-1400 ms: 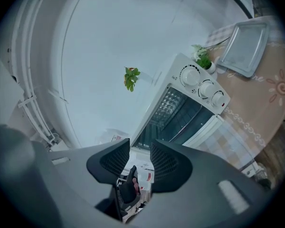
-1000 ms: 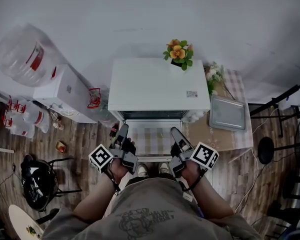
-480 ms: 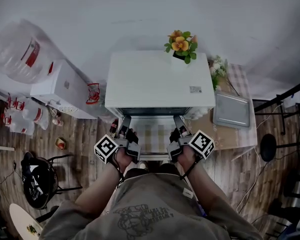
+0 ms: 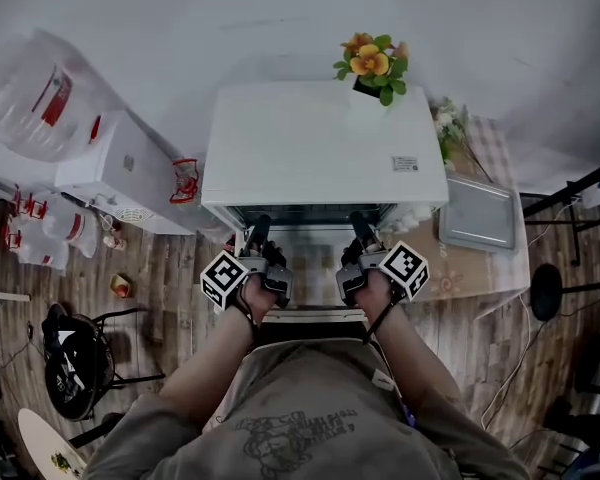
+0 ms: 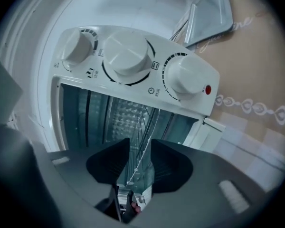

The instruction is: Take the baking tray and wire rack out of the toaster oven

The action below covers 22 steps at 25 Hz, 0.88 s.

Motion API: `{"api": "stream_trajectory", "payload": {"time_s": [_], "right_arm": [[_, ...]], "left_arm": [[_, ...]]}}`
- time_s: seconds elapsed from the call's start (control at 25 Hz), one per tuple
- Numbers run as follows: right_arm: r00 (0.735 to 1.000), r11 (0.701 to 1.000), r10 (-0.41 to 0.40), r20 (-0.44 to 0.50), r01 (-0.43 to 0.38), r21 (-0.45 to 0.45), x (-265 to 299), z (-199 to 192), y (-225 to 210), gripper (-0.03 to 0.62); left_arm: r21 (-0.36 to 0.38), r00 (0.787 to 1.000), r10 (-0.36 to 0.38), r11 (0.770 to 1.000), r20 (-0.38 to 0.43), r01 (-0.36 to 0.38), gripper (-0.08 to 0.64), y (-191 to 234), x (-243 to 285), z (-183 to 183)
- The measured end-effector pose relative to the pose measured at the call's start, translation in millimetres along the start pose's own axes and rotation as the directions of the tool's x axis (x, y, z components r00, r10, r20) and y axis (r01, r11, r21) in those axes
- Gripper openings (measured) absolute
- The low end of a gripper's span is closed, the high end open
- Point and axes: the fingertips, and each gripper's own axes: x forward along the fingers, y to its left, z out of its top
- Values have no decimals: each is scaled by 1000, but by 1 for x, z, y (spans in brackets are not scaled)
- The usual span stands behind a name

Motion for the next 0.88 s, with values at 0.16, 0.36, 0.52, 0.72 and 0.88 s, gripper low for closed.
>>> {"api": "stream_trajectory", "payload": {"time_s": [0.16,0.36,0.52,0.72,0.88], "right_arm": [[1000,1000,-5,26,4,16,13,9,-12,167],[998,999,11,58,-14,42,29,19,-19,153],[995,994,59,83,-66,89,43,16,-21,124],[983,981,118,138,-137,136,55,22,-22,117],[974,971,164,158,-187,146,65,25,-17,98]], "left_arm": [[-12,1000,-24,1000,-7,23,167,12,16,-1],[-36,997,-75,997,2,75,163,11,35,0],[-56,995,-98,994,26,99,156,11,42,6],[-50,987,-159,986,24,160,112,1,56,5],[-49,979,-199,978,51,201,90,-4,64,9]]}}
